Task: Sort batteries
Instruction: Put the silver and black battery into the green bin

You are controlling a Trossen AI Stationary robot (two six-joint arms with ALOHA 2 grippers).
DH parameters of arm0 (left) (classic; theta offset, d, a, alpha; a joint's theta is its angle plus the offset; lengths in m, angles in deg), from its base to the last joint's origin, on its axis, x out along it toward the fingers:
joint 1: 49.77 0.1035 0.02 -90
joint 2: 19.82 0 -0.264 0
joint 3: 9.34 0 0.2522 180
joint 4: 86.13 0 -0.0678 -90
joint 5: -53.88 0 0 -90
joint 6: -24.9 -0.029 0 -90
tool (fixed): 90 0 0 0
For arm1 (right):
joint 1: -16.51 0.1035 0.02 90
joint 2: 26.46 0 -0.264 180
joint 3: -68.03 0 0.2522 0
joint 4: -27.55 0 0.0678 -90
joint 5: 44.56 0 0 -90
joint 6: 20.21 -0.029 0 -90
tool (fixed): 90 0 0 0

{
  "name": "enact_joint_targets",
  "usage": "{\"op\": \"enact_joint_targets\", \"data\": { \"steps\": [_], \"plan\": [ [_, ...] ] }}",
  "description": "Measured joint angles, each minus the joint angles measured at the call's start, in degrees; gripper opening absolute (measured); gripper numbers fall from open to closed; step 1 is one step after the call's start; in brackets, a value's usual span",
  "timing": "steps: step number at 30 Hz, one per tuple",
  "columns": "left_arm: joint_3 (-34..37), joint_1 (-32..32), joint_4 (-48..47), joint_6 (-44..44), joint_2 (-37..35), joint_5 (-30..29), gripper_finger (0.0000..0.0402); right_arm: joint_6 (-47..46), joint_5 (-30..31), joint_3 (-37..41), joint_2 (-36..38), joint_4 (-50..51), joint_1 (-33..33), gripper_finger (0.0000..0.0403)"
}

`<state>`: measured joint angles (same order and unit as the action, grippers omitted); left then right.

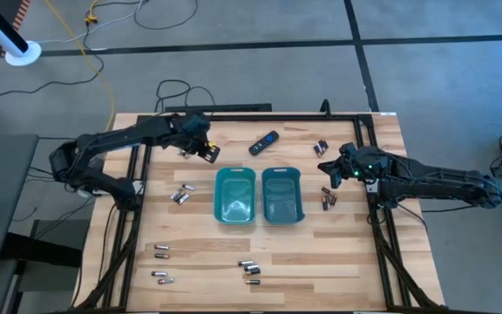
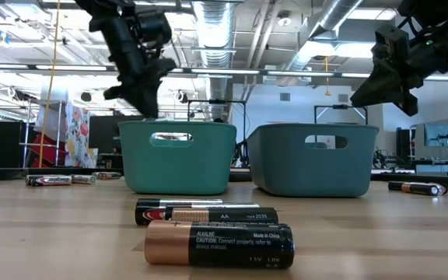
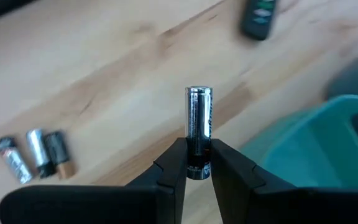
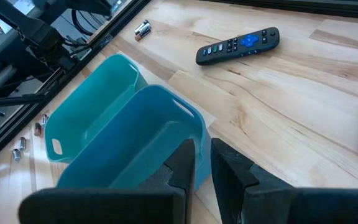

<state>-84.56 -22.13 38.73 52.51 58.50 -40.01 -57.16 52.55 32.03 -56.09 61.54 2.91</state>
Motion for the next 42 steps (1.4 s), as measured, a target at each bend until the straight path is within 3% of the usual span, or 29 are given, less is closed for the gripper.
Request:
{"op": "enact_joint_targets", "data": {
  "steps": [13,23,42],
  "plan": [
    [-2.5,-10.8,2.9,-2.8,0.7,0.6,0.0062,-0.1,0.0,0.0,0.0,0.0,0.0,0.0071],
    [-2.5,-18.7,11.6,-1.8,6.8,0.7,0.0062,0.0,0.0,0.0,0.0,0.2,0.1,0.0071],
    [-3.8,-25.0,14.5,-0.3,18.0,2.7,0.0062,1.8,-3.2,0.0,0.0,0.3,4.1,0.0071]
  ]
}}
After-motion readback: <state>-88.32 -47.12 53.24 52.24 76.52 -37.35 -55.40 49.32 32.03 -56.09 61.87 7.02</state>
